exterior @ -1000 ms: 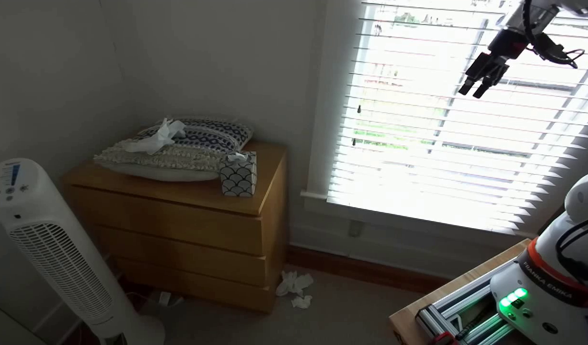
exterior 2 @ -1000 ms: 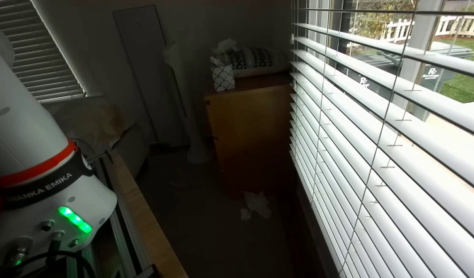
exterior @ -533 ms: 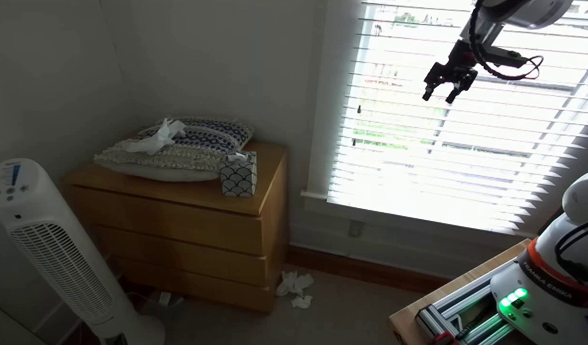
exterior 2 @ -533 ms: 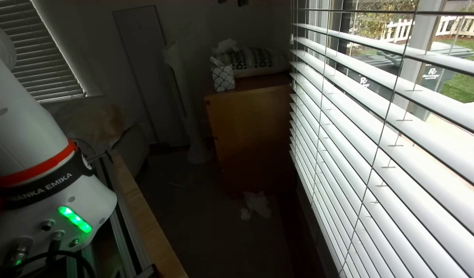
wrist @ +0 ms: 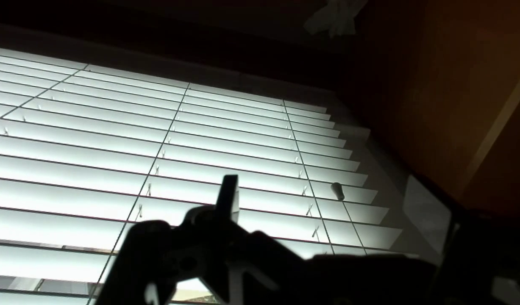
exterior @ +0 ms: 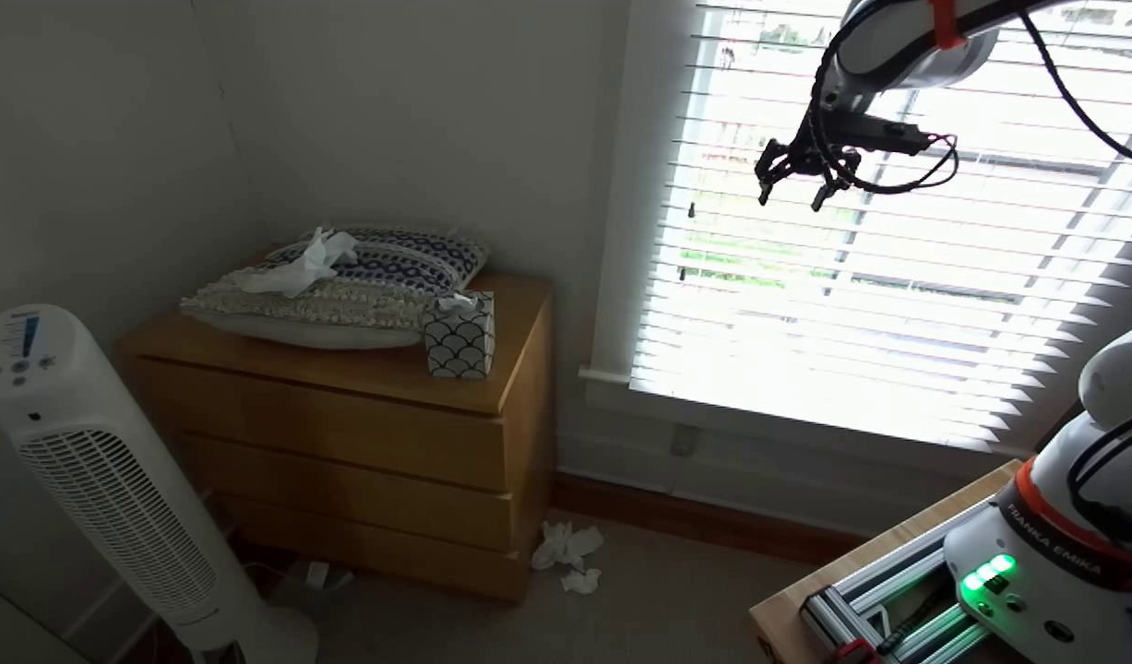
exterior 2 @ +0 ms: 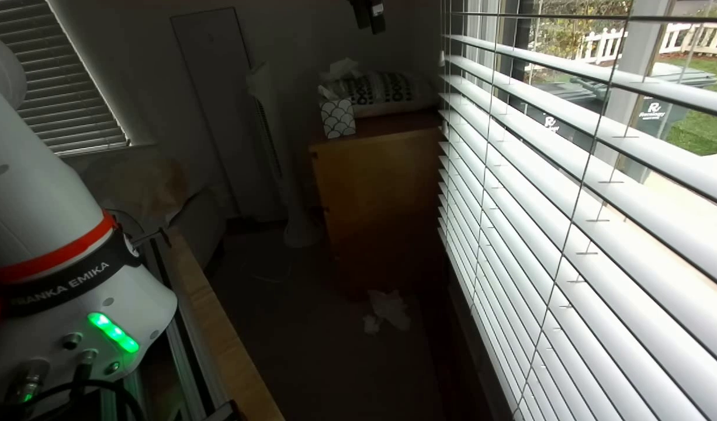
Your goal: Pull the string on the curtain to close it
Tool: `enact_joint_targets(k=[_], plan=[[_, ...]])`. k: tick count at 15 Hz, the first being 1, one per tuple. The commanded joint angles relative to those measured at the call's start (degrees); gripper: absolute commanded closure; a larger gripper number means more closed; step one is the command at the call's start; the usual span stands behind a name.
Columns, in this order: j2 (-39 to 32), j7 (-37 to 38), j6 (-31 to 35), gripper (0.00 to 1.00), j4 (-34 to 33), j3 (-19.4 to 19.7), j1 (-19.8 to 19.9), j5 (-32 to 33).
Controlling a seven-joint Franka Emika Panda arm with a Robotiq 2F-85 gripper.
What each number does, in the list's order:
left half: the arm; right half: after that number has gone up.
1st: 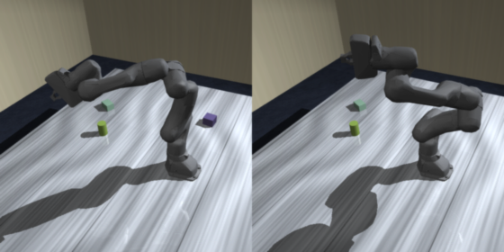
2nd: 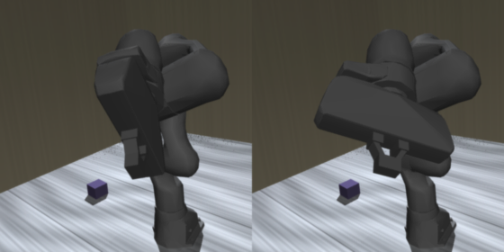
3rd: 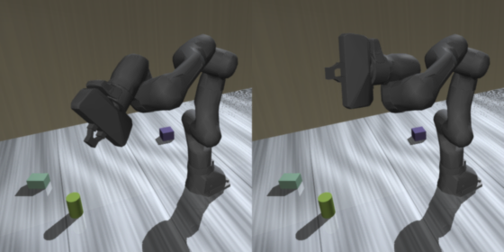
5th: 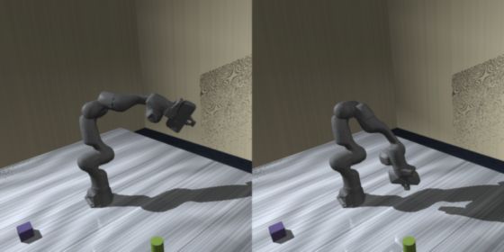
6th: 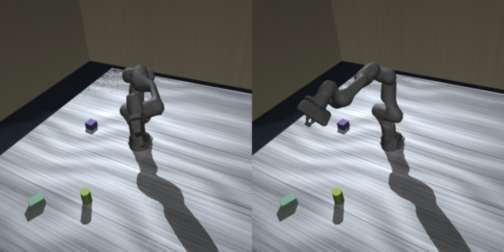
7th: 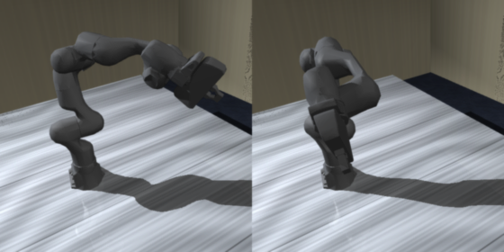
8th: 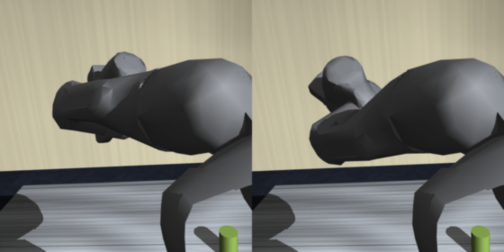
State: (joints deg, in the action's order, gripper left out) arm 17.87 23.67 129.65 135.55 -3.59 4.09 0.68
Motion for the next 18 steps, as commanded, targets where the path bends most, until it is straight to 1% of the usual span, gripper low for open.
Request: enact_joint_targets(k=[1, 8, 12, 14, 15, 17, 18], plan=[[-4.8, 7.4, 5.6, 0.0, -1.5, -2.8, 1.1, 6.0], [-11.8, 16.8, 14.0, 0.0, -3.8, -4.7, -0.3, 17.1], [-15.7, 25.5, 18.3, 0.0, -5.6, -4.7, -1.4, 25.4], [-17.6, 31.5, 20.0, 0.0, -6.9, -4.4, -2.2, 30.6], [-18.4, 34.3, 19.9, 0.0, -7.7, -4.2, -2.8, 32.8], [-20.4, 42.2, 19.2, 0.0, -9.8, -3.5, -4.0, 37.8], [-21.4, 46.7, 18.2, 0.0, -11.0, -5.1, -2.8, 40.2]])
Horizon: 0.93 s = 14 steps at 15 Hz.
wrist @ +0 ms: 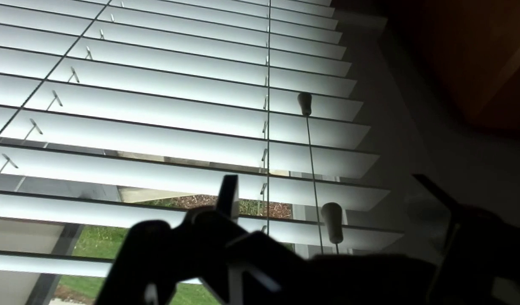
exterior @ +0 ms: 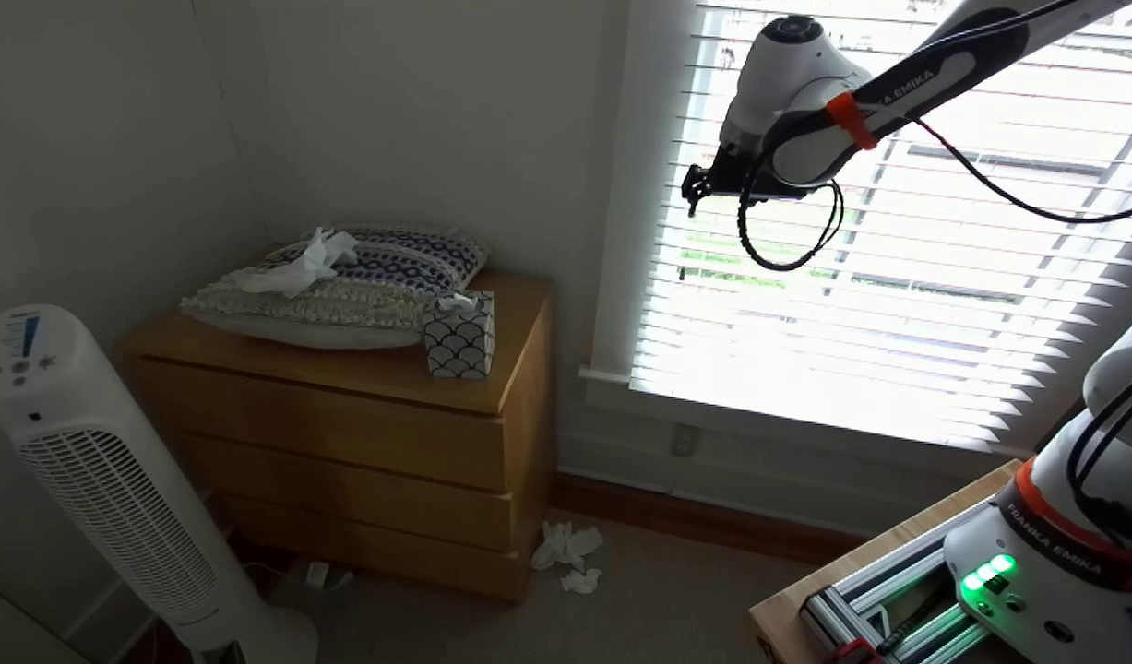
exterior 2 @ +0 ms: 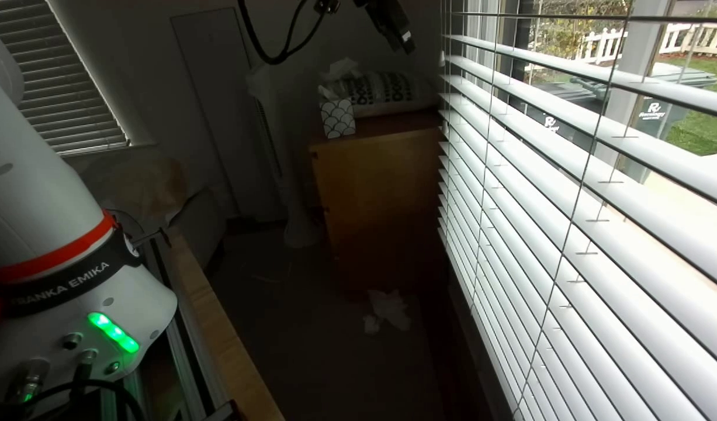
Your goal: Pull the string on the curtain to close it
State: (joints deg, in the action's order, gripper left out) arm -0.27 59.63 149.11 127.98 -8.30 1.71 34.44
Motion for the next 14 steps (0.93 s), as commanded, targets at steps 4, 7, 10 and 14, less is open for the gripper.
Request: enact_joint_targets(k=[4, 7, 10, 14], plan=[[-6.7, 27.5, -5.2, 0.0, -7.3, -0.2, -2.1, 15.1], [-9.6, 35.8, -8.7, 0.0, -10.1, 2.1, -6.3, 17.8], [-8.7, 33.4, -7.6, 0.0, -9.2, 2.9, -7.0, 16.0], [-8.6, 33.0, -7.6, 0.0, -9.3, 3.5, -7.0, 16.0]])
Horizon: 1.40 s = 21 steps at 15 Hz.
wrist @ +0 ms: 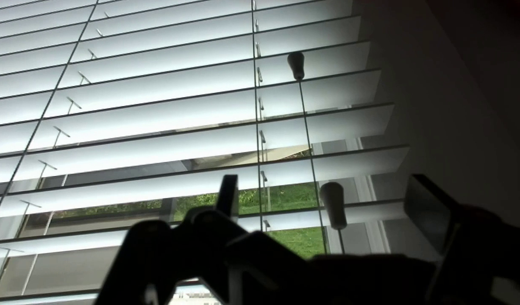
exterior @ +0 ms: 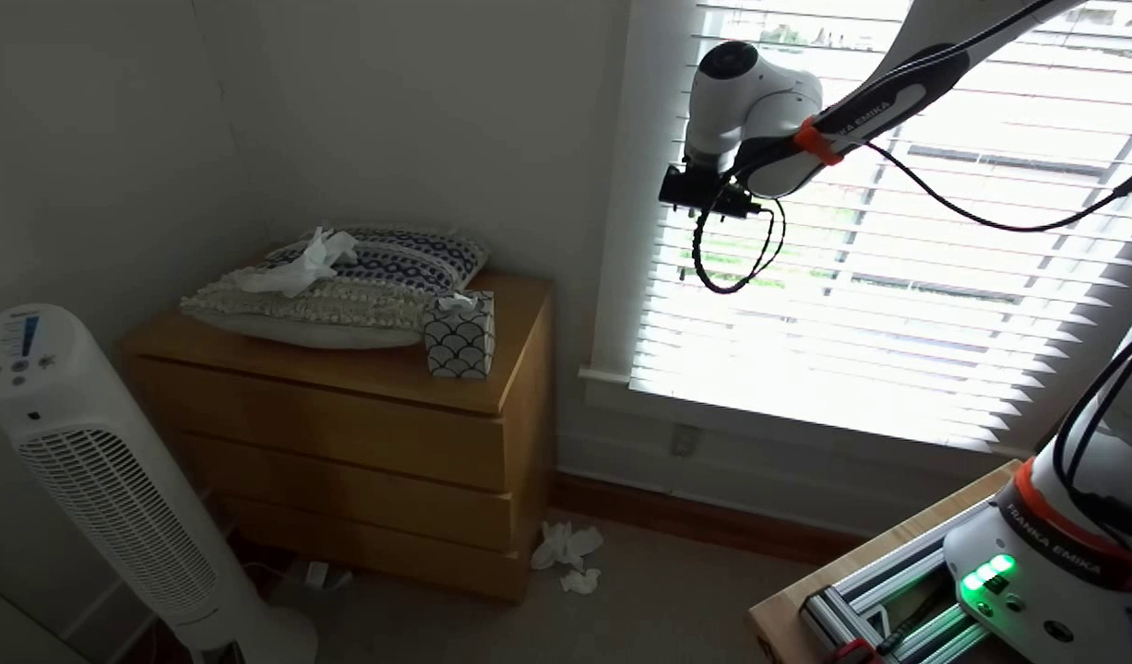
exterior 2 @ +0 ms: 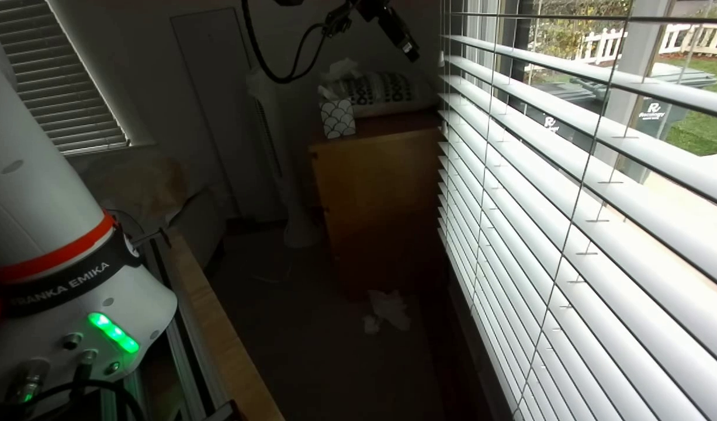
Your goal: Pull the string on the curtain to close it
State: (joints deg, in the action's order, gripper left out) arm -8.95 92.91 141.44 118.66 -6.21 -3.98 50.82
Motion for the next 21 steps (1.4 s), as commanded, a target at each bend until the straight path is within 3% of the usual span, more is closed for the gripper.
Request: enact_joint_targets(k=[1, 9, 17, 21], plan=[[0.1, -0.3, 0.1, 0.0, 0.0, 1.5, -1.3, -0.4], [-1.1, 1.9, 0.2, 0.0, -1.2, 1.7, -1.8, -0.1], [-5.0, 5.8, -2.1, 0.0, -5.8, 3.3, -4.4, 4.8], [-6.9, 6.9, -3.1, 0.16, -7.3, 3.9, -5.0, 7.1]])
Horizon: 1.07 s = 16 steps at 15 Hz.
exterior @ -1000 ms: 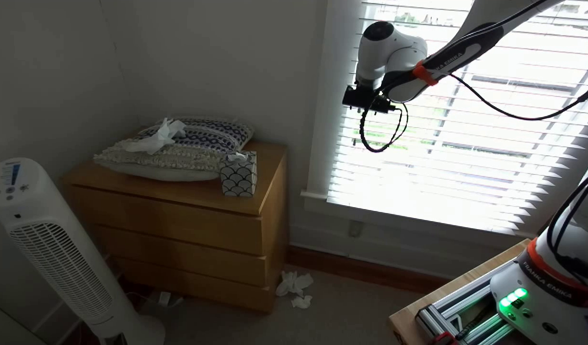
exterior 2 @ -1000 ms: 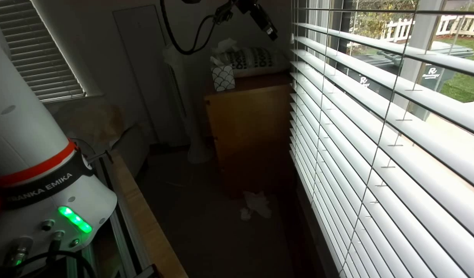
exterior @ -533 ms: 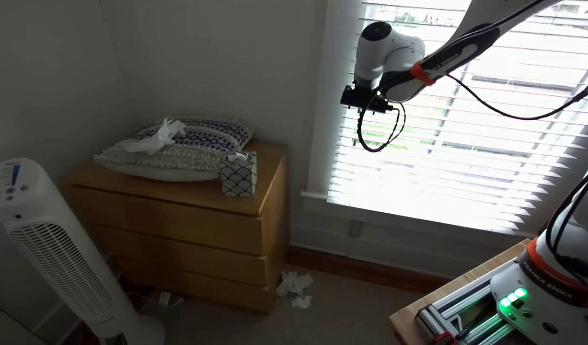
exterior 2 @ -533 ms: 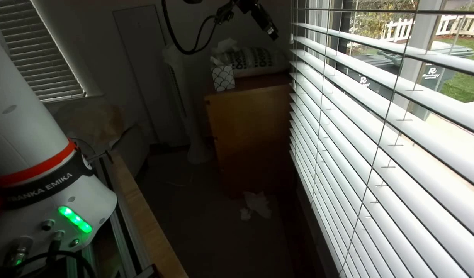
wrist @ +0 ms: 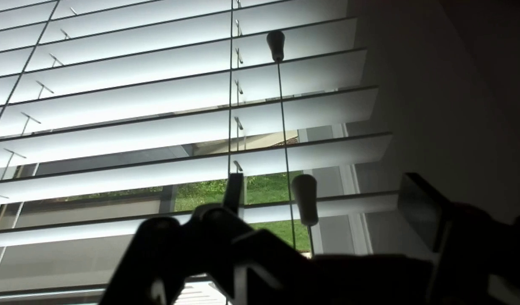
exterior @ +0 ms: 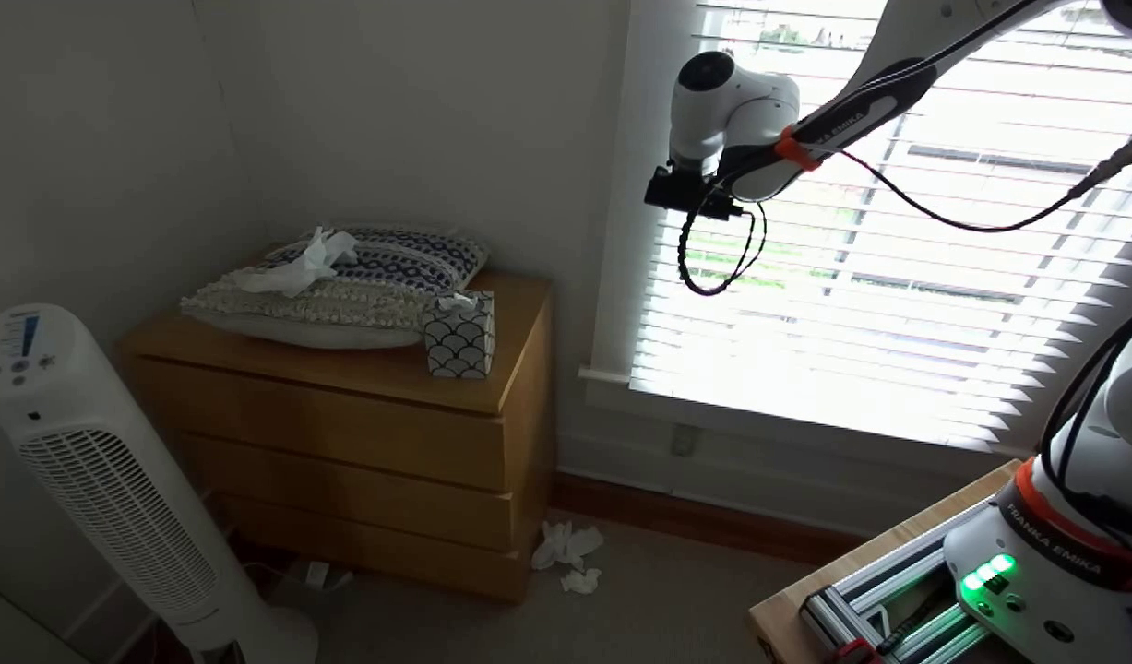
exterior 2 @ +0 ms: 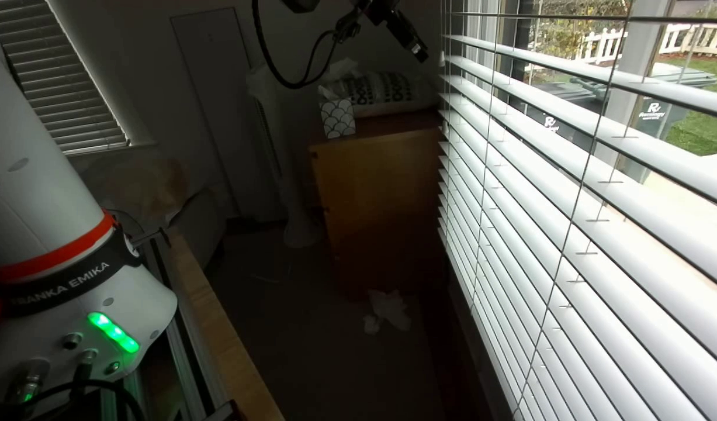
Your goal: Pull the string on the curtain to close it
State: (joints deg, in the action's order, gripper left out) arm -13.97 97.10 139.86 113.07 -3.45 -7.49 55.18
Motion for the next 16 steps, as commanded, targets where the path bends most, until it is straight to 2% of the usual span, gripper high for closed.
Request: enact_joint_targets(k=[1, 2, 3, 5, 6, 7, 9, 11, 13, 15, 16], plan=[[-2.4, 3.6, -1.9, 0.18, -2.2, 1.5, -1.8, 4.0], [-2.8, 4.1, -2.3, 0.19, -2.5, 1.6, -2.0, 4.9], [-3.2, 4.5, -2.4, 0.27, -2.8, 1.8, -2.0, 5.7], [-4.0, 5.6, -2.4, 0.31, -3.4, 2.0, -2.2, 7.6], [-4.3, 5.9, -2.2, 0.38, -3.6, 1.9, -2.1, 8.2], [-4.6, 6.4, -2.2, 0.35, -3.8, 1.9, -2.1, 9.0], [-5.0, 6.8, -2.1, 0.41, -4.2, 1.8, -2.1, 9.9], [-5.4, 7.1, -2.2, 0.52, -4.6, 1.7, -2.0, 10.5], [-5.5, 7.1, -2.1, 0.72, -4.7, 1.6, -2.0, 10.6], [-5.6, 7.1, -2.2, 0.84, -4.9, 1.6, -2.0, 10.7], [-5.7, 7.1, -2.3, 0.86, -5.1, 1.6, -2.0, 10.7]])
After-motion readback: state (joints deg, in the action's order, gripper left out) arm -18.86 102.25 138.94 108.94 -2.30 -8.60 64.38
